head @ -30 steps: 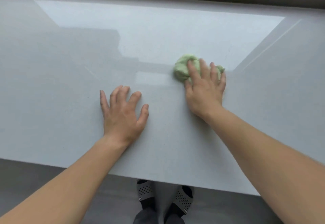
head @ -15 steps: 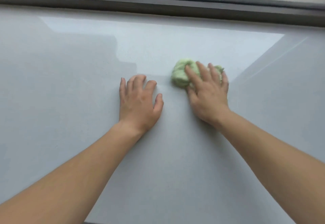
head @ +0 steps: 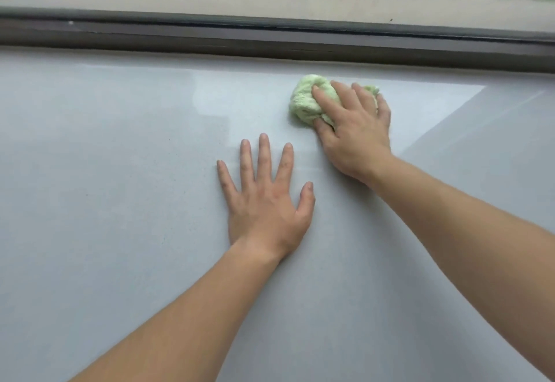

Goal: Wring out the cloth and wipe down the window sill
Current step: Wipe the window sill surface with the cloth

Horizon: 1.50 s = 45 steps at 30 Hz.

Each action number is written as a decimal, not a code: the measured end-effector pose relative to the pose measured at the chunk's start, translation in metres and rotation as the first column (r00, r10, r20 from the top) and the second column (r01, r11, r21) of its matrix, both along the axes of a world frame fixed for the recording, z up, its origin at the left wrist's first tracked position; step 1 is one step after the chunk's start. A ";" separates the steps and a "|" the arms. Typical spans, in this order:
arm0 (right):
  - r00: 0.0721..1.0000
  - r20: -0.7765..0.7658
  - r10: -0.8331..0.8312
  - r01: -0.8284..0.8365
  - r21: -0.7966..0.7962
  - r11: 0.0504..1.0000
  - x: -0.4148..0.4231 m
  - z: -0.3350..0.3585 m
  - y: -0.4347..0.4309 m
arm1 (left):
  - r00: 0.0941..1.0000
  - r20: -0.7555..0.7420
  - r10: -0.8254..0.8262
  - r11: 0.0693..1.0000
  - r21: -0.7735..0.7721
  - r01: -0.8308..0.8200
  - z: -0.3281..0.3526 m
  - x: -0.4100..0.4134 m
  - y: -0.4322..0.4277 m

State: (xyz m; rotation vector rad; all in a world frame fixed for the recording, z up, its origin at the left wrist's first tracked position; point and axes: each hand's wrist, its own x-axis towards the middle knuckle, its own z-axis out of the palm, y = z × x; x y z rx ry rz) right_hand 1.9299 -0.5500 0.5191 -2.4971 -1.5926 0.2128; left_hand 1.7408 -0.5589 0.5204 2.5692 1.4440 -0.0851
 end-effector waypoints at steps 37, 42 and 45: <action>0.918 -0.059 -0.392 0.390 -0.035 0.920 0.006 0.009 -0.161 | 1.000 0.024 -0.003 1.000 0.003 0.003 0.001 -0.002 0.000; 0.995 -0.019 0.103 -0.104 -0.074 0.992 -0.036 0.008 -0.218 | 1.000 0.015 -0.005 1.000 -0.009 0.005 0.002 -0.002 0.000; 1.000 0.022 0.009 -0.007 -0.067 0.998 0.014 0.006 -0.215 | 0.999 0.046 -0.029 1.000 -0.008 0.030 0.007 -0.003 -0.013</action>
